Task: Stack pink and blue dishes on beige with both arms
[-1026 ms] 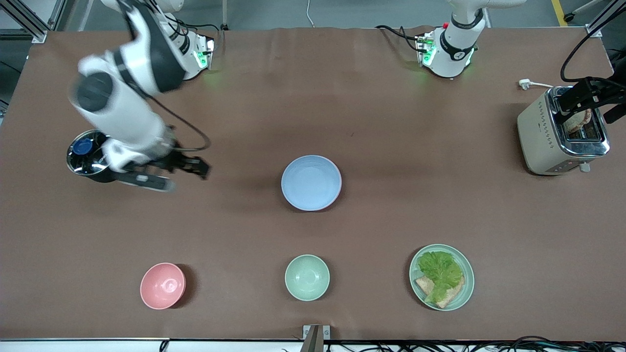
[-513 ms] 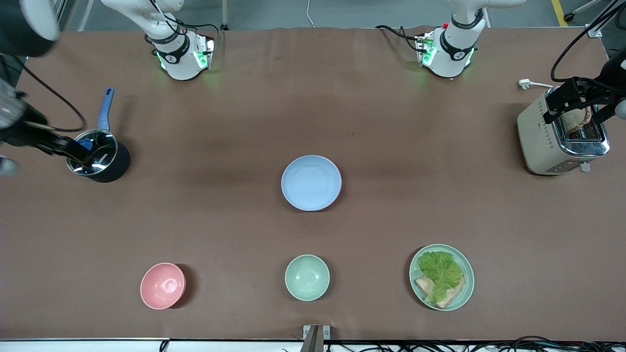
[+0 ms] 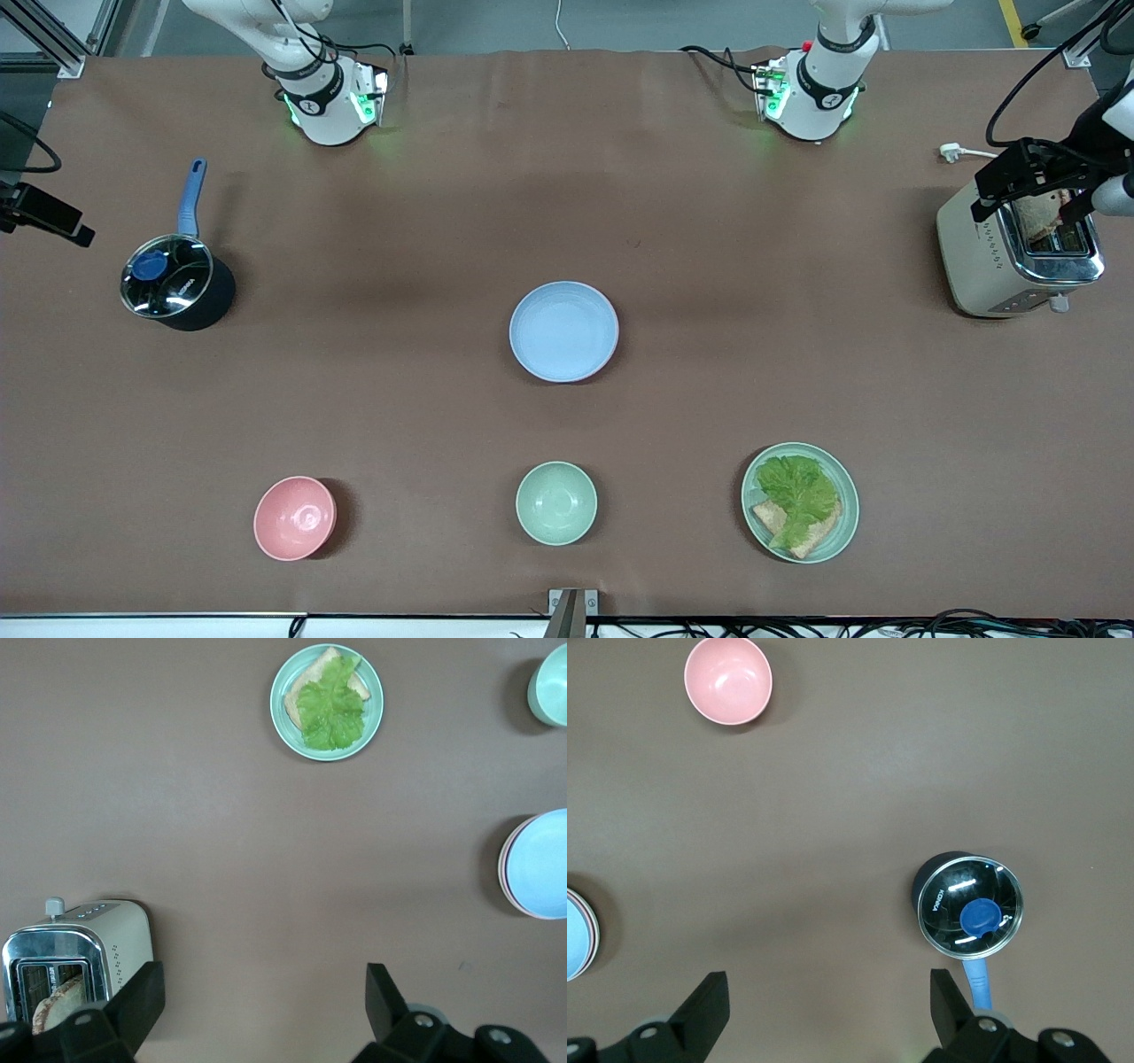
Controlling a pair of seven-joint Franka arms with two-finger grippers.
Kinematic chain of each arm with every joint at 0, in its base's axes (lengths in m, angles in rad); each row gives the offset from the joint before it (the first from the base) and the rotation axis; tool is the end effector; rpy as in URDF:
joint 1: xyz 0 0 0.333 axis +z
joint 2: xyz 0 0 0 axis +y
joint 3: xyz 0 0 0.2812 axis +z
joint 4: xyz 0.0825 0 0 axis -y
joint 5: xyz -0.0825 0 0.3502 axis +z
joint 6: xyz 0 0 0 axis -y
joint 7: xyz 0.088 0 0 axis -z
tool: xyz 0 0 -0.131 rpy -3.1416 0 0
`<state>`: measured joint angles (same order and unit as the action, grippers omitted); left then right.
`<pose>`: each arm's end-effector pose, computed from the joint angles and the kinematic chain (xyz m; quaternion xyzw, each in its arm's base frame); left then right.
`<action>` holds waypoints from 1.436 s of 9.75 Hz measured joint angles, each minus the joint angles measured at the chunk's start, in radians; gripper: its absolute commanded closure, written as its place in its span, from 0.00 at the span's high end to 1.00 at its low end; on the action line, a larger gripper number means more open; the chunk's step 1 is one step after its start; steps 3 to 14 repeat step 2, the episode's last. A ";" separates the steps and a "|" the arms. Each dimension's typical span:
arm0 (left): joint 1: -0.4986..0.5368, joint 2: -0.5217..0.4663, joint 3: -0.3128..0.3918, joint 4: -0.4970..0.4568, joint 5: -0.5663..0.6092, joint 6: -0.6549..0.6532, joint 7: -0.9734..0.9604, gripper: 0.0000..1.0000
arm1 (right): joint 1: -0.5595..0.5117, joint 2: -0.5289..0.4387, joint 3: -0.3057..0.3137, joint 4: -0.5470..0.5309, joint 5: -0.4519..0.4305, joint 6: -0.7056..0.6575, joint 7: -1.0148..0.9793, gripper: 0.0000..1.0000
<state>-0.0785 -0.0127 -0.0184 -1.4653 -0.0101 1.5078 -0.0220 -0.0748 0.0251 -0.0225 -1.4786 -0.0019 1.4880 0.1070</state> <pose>0.5095 -0.0510 0.6125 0.9989 -0.0379 0.0273 0.0065 0.5169 -0.0506 0.5855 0.9947 -0.1020 -0.0078 0.0013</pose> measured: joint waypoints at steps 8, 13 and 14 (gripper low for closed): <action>0.000 0.000 0.000 -0.001 0.000 -0.005 0.002 1.00 | -0.001 0.003 -0.001 -0.001 0.000 0.007 0.000 1.00; 0.000 0.000 0.000 -0.001 0.000 -0.005 0.002 1.00 | -0.001 0.003 -0.001 -0.001 0.000 0.007 0.000 1.00; 0.000 0.000 0.000 -0.001 0.000 -0.005 0.002 1.00 | -0.001 0.003 -0.001 -0.001 0.000 0.007 0.000 1.00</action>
